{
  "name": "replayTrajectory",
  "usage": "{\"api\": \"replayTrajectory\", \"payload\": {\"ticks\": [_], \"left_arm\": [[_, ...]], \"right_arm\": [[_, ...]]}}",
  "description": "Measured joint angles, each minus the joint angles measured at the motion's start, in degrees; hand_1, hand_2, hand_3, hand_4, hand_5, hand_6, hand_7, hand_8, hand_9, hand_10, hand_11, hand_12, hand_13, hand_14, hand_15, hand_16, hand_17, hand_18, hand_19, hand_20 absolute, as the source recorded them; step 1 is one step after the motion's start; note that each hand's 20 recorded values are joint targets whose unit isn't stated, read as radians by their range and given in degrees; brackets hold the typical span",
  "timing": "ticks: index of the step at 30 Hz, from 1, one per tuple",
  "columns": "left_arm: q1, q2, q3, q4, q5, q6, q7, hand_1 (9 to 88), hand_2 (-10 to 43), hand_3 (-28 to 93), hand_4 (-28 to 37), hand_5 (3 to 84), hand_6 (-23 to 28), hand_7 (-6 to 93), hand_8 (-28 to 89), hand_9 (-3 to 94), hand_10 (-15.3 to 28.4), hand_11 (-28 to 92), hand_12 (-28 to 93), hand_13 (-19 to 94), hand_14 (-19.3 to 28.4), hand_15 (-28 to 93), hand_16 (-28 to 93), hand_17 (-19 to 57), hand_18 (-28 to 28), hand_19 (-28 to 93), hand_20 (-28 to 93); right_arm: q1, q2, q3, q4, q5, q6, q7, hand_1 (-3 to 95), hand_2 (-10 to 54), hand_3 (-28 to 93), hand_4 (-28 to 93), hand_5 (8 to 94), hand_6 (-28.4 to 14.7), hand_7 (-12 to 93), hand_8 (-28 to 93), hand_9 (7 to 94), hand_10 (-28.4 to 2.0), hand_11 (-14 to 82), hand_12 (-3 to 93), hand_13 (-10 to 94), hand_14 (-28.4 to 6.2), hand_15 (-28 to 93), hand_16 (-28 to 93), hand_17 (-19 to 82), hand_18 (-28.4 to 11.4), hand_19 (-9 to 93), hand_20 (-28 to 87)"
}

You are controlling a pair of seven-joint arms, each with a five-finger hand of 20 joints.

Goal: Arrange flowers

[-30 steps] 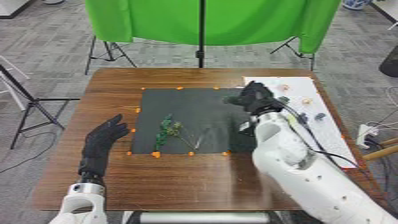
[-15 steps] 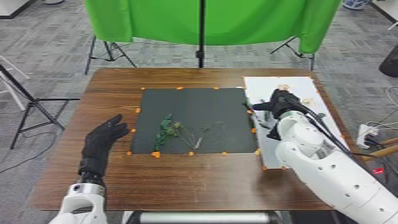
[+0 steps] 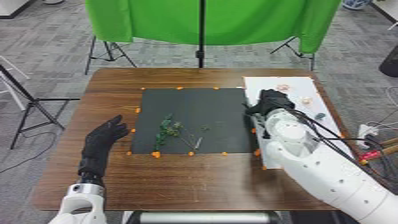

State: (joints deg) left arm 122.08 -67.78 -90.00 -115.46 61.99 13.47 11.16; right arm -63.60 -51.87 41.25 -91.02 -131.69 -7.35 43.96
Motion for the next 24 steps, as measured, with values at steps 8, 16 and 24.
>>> {"api": "replayTrajectory", "payload": {"ticks": [8,16,24], "left_arm": [[-0.1,0.0,0.01,0.03,0.03,-0.13,-0.23,27.0,5.0,63,-23.6,42.6,6.5,8.9,-4,41.2,14.5,22,14,30,18.3,35,2,-1.6,14.6,18,21],[-0.1,0.0,0.04,0.03,0.0,-0.06,-0.23,26.9,5.1,63,-23.5,42.7,6.5,8.9,-4,41.3,14.6,22,14,30,18.5,35,2,-1.6,14.6,18,21],[-0.11,0.0,0.12,0.03,-0.01,-0.08,-0.23,26.7,5.2,63,-23.6,42.8,6.6,8.8,-4,41.2,14.5,22,14,30,18.5,35,2,-1.6,14.6,18,21]], "right_arm": [[0.91,-1.92,-1.23,0.31,-1.52,1.57,-0.14,84.9,-9.1,-27,52,83.4,-1.4,26,21,88.3,-11.0,48.3,31.1,92,-3.5,66,36,69,-12.6,93,67],[-5.01,-1.5,3.4,-2.76,2.21,10.09,-0.47,85.9,-9.1,-28,55,83.8,-1.6,28,21,89.0,-10.3,50.0,30.7,93,-3.3,67,36,71,-12.2,93,69],[-11.5,-0.05,7.0,-11.57,5.84,14.8,-1.17,86.4,-9.3,-28,57,84.1,-2.2,28,21,89.6,-10.5,50.3,30.3,94,-3.0,68,36,72,-11.8,93,69]]}}
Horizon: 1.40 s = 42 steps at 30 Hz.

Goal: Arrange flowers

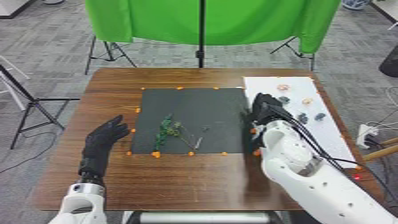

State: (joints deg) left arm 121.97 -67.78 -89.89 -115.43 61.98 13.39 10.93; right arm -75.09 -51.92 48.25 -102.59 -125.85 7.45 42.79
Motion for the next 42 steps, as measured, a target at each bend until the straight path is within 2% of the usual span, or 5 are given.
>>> {"api": "replayTrajectory", "payload": {"ticks": [24,25,27,28,42], "left_arm": [[-0.19,-0.18,0.07,0.11,0.43,-1.92,0.09,25.3,2.4,64,-22.3,41.9,6.4,7.7,-4,40.5,14.3,21,14,29,18.6,34,3,-1.8,14.8,17,21],[-0.19,-0.22,0.05,0.11,0.5,-2.05,0.1,25.3,2.2,64,-22.2,41.8,6.4,7.7,-4,40.4,14.3,21,14,29,18.6,34,3,-1.8,14.8,17,21],[-0.19,-0.26,0.03,0.11,0.61,-2.19,0.11,25.2,1.6,64,-21.8,41.6,6.4,7.6,-4,40.4,14.3,21,14,29,18.6,34,3,-1.8,14.8,17,21],[-0.18,-0.27,0.02,0.11,0.66,-2.24,0.11,25.1,1.4,64,-21.6,41.6,6.4,7.5,-4,40.4,14.3,21,15,29,18.6,34,3,-1.8,14.9,17,21],[-0.25,-0.32,-0.02,0.24,1.13,-3.1,0.15,25.3,0.5,63,-20.5,41.5,6.4,7.1,-4,40.1,14.2,20,15,29,18.7,33,3,-1.8,15.0,16,21]], "right_arm": [[-4.73,-8.51,0.08,-0.8,8.77,2.89,-0.92,76.0,-9.5,-28,50,81.0,-3.0,29,18,87.7,-11.4,48.9,29.9,93,-2.7,64,37,70,-11.4,93,68],[-4.73,-8.51,0.12,-0.63,8.24,2.96,-0.96,72.6,-9.5,-24,50,80.7,-3.1,29,17,87.5,-11.4,49.0,29.6,93,-2.8,64,37,70,-11.4,93,67],[-4.79,-8.51,0.33,-0.39,7.43,3.11,-1.05,46.9,-9.5,44,2,80.6,-3.0,29,13,87.4,-11.5,49.0,29.6,93,-2.8,64,37,70,-11.4,93,67],[-4.86,-8.51,0.54,-0.32,7.15,3.16,-1.08,41.4,-9.5,56,-7,80.6,-3.0,29,9,87.3,-11.5,49.0,29.6,93,-2.8,64,37,70,-11.6,93,67],[-7.19,-8.3,3.96,-1.64,4.47,1.55,-1.46,28.2,-9.5,61,-10,80.7,-3.9,29,-7,86.4,-12.3,48.5,29.1,92,-3.8,64,37,69,-12.2,93,67]]}}
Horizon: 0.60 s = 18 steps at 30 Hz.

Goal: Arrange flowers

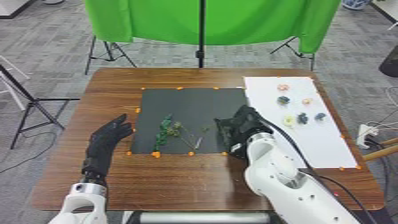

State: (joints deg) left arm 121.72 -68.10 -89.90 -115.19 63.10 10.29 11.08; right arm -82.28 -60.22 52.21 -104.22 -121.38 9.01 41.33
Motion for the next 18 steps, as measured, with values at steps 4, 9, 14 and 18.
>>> {"api": "replayTrajectory", "payload": {"ticks": [4,9,14,18], "left_arm": [[0.05,0.0,-0.08,0.0,0.01,-0.04,-0.04,25.4,0.6,63,-20.5,41.5,6.4,7.2,-4,40.0,14.1,20,15,29,18.7,33,3,-1.8,15.0,16,21],[0.24,0.0,-0.25,-0.01,0.01,-0.04,-0.08,25.5,0.8,63,-20.4,41.6,6.4,7.3,-4,40.1,14.2,20,15,29,18.7,33,3,-1.9,15.1,16,21],[0.15,0.0,-0.2,0.0,0.02,-0.25,-0.09,25.4,0.8,63,-20.4,41.6,6.4,7.3,-4,40.1,14.2,20,15,29,18.7,32,4,-1.8,15.0,16,21],[0.16,0.0,-0.22,-0.01,0.11,-0.36,-0.09,25.3,0.8,63,-20.4,41.6,6.4,7.3,-4,40.1,14.2,20,15,29,18.7,33,4,-1.8,15.0,16,21]], "right_arm": [[-2.46,0.24,2.99,-2.24,-0.99,-0.36,0.01,23.4,-5.2,63,-9,80.8,-4.0,27,-8,86.8,-12.8,47.7,29.0,92,-4.5,64,37,68,-13.2,93,67],[-5.16,2.28,4.6,-5.89,-0.05,0.34,-2.58,21.8,-0.5,63,-11,81.4,-3.5,24,-8,87.2,-13.1,47.2,29.1,92,-4.8,64,36,68,-13.8,93,67],[-5.33,3.5,3.36,-7.82,0.0,-1.73,-3.85,21.6,0.4,62,-11,81.9,-3.5,23,-8,87.7,-13.3,46.7,29.1,92,-5.2,65,36,68,-13.9,93,67],[-6.78,3.43,4.41,-9.63,-0.65,-6.19,-3.05,21.5,0.7,62,-11,82.3,-3.5,22,-7,87.8,-13.3,46.5,29.2,92,-5.2,65,36,68,-14.0,93,67]]}}
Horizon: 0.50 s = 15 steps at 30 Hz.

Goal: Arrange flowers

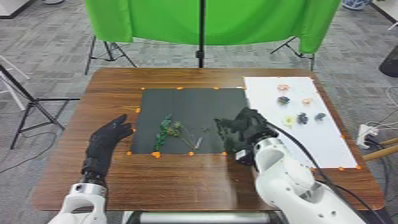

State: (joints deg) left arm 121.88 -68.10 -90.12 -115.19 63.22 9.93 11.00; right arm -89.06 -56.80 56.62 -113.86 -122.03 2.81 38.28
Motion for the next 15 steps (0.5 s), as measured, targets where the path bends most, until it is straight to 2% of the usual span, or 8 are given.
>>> {"api": "replayTrajectory", "payload": {"ticks": [8,15], "left_arm": [[0.33,0.0,-0.25,-0.05,0.0,0.0,-0.06,25.4,0.9,63,-20.6,41.8,6.4,7.4,-4,40.1,14.2,20,15,29,18.7,33,4,-1.8,15.0,16,21],[0.28,0.0,-0.24,-0.04,0.0,0.01,-0.02,25.4,0.9,63,-20.7,41.8,6.3,7.5,-4,40.1,14.2,20,15,29,18.6,33,4,-1.8,15.0,16,21]], "right_arm": [[-5.93,-0.01,2.65,-2.0,-1.28,-1.11,1.64,21.4,1.6,62,-11,83.4,-3.8,21,-7,88.1,-13.5,46.0,29.2,92,-5.3,64,36,68,-14.1,93,67],[-6.07,-0.36,1.49,-2.72,-0.75,-1.23,1.43,21.2,1.9,61,-10,83.4,-3.7,21,-7,88.4,-13.7,45.5,29.4,92,-5.3,64,36,68,-14.2,93,67]]}}
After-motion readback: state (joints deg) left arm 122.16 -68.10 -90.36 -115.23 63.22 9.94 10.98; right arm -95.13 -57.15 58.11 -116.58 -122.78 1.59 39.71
